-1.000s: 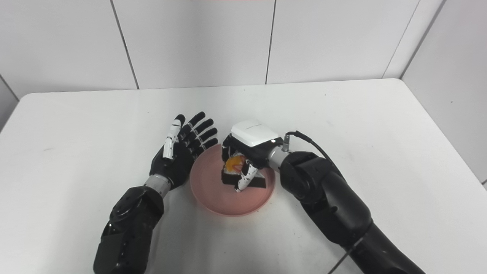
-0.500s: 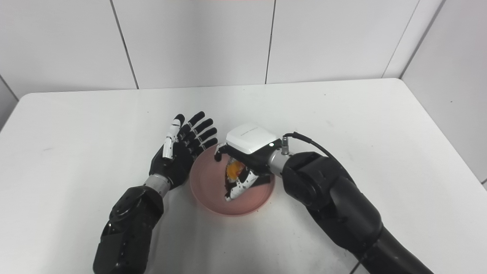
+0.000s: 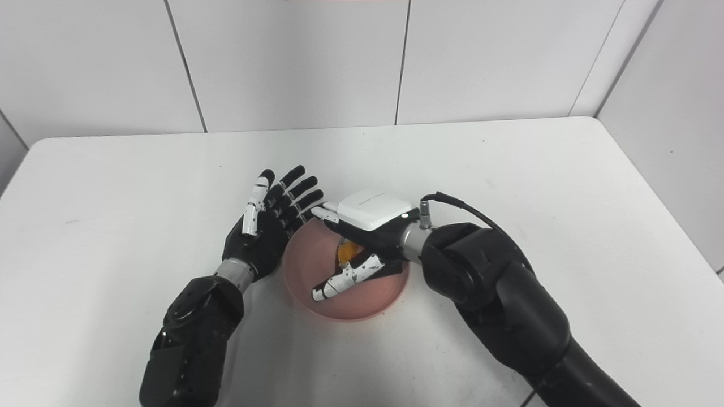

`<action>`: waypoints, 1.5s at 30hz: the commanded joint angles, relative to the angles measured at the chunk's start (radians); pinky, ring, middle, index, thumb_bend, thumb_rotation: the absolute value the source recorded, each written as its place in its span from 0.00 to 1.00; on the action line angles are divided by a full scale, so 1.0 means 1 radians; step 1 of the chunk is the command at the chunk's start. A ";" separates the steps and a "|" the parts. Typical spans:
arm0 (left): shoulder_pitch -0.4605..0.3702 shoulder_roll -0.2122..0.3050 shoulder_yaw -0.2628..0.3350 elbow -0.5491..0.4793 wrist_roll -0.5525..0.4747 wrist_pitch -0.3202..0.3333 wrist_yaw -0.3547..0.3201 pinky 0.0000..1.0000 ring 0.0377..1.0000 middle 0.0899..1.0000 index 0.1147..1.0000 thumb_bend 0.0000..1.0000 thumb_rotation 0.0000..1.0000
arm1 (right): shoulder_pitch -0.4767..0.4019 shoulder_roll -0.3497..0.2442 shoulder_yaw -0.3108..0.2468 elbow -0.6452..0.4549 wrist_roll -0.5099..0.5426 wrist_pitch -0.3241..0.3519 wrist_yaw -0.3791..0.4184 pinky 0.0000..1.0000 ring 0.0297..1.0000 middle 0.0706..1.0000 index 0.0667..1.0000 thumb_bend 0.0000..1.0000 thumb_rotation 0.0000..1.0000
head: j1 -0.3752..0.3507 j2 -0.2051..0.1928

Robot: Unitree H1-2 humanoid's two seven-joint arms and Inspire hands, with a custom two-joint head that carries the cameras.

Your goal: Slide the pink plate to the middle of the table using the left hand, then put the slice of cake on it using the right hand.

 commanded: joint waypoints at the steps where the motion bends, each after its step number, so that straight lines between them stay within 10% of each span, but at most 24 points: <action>1: 0.017 0.003 0.003 0.028 0.014 0.049 0.033 0.85 0.85 0.85 0.85 0.44 1.00 | -0.033 -0.004 -0.019 -0.019 -0.008 -0.004 -0.006 0.71 0.96 1.00 1.00 0.95 0.90 | 0.001 0.000; 20: 0.017 0.014 -0.006 0.040 0.023 0.040 0.027 0.83 0.84 0.85 0.85 0.44 1.00 | -0.031 -0.049 -0.116 -0.072 0.044 -0.020 -0.039 0.74 0.93 1.00 1.00 0.99 0.86 | -0.005 -0.017; 36: 0.025 0.026 -0.001 0.044 0.011 0.027 0.007 0.85 0.86 0.87 0.85 0.43 1.00 | 0.047 0.000 -0.350 -0.077 0.246 0.036 -0.244 0.62 0.89 1.00 1.00 0.88 0.93 | -0.034 -0.040; 39: 0.025 0.030 0.002 0.050 0.008 0.020 0.002 0.85 0.86 0.87 0.86 0.44 1.00 | 0.070 0.022 -0.388 -0.057 0.306 0.039 -0.302 0.78 0.95 1.00 1.00 0.89 0.98 | -0.037 -0.044; 45: 0.030 0.039 0.003 0.052 0.008 0.004 -0.010 0.85 0.86 0.87 0.87 0.44 1.00 | 0.112 0.065 -0.423 -0.037 0.372 0.073 -0.400 0.80 0.97 1.00 1.00 0.84 1.00 | -0.044 -0.051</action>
